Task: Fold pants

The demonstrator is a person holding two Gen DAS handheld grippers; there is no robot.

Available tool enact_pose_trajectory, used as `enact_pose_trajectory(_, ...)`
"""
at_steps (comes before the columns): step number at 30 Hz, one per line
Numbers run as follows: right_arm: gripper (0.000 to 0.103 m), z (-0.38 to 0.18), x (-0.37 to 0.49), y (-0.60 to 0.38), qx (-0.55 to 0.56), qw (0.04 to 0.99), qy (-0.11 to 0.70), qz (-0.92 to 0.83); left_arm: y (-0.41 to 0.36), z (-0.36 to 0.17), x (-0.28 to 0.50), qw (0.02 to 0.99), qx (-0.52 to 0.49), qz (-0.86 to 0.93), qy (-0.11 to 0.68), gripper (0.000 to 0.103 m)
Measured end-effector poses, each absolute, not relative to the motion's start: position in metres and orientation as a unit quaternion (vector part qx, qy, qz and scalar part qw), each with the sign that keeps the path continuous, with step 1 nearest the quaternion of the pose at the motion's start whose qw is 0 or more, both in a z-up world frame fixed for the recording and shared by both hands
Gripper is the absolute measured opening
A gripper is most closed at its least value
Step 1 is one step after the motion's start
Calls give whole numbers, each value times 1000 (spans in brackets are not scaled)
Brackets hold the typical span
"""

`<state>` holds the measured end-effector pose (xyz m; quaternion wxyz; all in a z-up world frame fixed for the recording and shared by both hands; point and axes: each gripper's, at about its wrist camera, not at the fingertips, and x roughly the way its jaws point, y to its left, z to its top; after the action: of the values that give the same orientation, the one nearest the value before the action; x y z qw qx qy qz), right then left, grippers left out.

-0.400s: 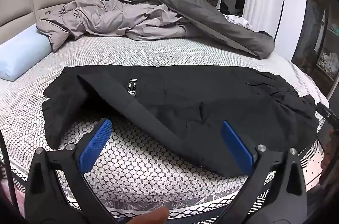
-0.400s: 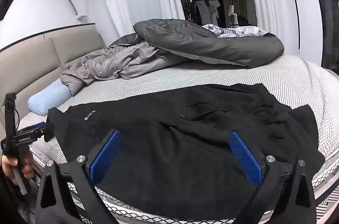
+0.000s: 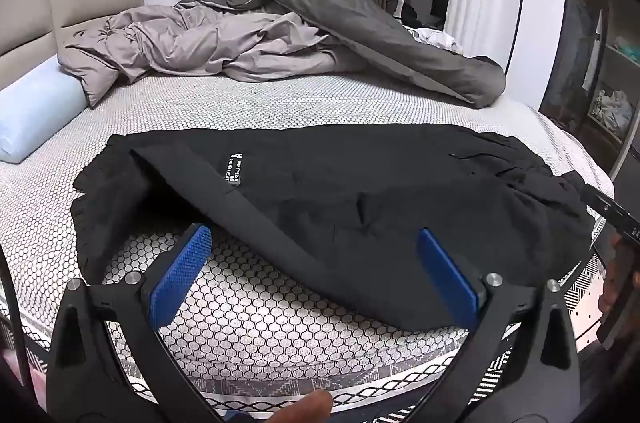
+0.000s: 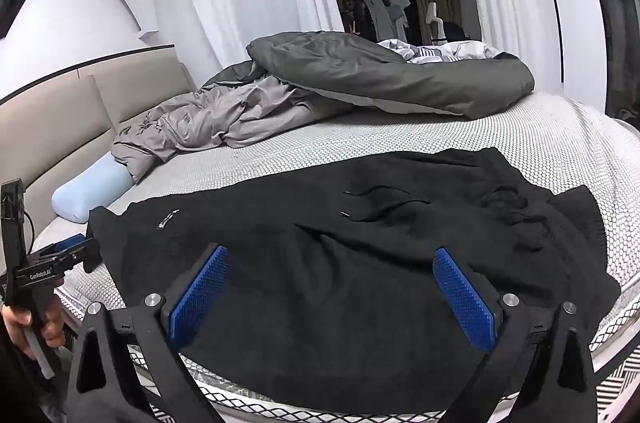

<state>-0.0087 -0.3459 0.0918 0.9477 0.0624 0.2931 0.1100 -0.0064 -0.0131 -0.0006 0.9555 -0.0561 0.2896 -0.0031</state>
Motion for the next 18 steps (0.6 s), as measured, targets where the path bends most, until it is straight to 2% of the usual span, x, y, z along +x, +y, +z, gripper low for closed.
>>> enact_pose_trajectory(18,103,92,-18,-330,18,952,286,104,-22,0,-5,957,-35,-8,289,102)
